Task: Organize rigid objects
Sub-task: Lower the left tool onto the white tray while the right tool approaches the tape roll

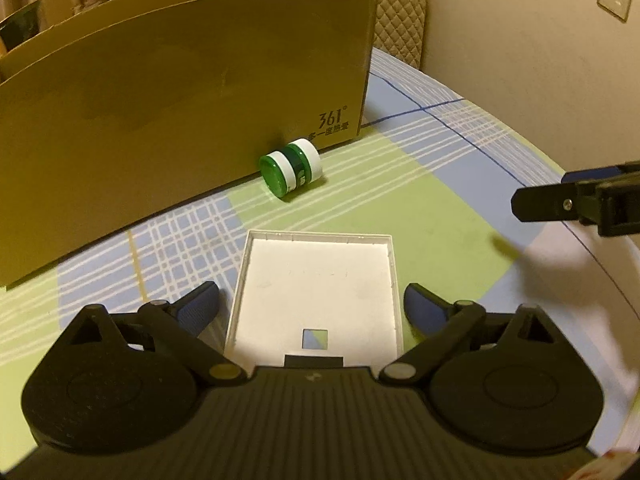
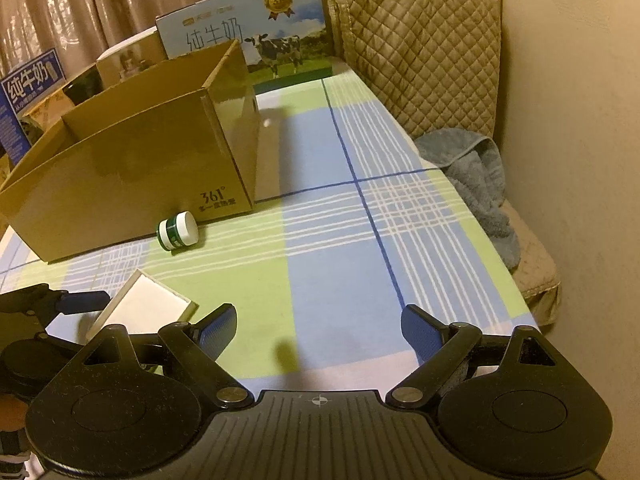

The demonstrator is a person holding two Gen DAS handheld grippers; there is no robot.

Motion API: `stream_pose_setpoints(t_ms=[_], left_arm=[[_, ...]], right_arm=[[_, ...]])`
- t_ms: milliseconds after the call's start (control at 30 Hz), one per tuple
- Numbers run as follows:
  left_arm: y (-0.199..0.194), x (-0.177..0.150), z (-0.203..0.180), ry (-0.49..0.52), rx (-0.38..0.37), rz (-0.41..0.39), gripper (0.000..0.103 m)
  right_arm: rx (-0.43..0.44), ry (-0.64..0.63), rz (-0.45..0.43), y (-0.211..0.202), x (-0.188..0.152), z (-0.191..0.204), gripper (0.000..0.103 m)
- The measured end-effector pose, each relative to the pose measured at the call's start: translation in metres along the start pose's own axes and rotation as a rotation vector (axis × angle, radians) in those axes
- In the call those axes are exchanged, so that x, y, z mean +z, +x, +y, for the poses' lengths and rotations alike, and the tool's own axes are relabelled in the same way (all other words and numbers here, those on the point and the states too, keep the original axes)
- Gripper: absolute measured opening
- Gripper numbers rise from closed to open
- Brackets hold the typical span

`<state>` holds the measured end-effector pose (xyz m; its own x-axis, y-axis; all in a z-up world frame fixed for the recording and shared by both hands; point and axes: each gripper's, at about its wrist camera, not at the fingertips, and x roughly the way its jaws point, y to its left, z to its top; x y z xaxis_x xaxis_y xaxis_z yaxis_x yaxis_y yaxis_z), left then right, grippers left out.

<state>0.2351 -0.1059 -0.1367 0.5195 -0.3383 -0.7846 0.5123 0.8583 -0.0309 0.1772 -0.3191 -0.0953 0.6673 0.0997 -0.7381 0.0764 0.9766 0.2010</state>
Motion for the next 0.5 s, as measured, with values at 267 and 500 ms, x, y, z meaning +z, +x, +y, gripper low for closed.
stream_pose_setpoints(t_ms=[267,500], left_arm=[[-0.005,-0.001,0.001,-0.007,0.003,0.005,0.083],[-0.035,-0.013,0.035,-0.085,0.074,-0.014,0.083]], right_arm=[[-0.002,-0.023,-0.011,0.002,0.000,0.007,0.086],[0.055,-0.095,-0.017,0.012,0.002,0.029,0.086]])
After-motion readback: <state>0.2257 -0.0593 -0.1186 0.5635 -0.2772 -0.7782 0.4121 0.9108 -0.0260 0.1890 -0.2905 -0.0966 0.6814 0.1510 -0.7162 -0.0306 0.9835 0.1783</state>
